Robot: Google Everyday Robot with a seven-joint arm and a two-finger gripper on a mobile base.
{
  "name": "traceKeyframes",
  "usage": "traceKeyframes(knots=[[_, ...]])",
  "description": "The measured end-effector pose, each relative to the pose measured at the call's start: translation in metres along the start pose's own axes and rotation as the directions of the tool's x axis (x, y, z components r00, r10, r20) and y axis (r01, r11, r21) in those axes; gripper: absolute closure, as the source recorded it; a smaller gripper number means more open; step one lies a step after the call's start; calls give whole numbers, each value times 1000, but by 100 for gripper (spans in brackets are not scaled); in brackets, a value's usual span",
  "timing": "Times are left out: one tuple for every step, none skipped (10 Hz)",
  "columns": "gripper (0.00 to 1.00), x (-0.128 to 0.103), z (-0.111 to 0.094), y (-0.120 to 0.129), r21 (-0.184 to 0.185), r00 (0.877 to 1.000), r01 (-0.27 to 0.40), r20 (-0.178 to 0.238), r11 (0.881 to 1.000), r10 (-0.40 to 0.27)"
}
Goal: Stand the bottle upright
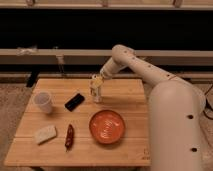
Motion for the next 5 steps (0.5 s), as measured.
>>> traceKeyframes(knots=[[28, 0, 0, -1, 1, 1000, -3, -1, 1000, 3], [23, 0, 0, -2, 1, 1000, -5, -3, 1000, 5], [20, 0, 1, -2, 2, 1000, -7, -5, 1000, 7], [20, 1, 2, -2, 4, 1000, -12, -10, 1000, 12], [20, 2, 2, -3, 8, 1000, -17, -15, 1000, 17]])
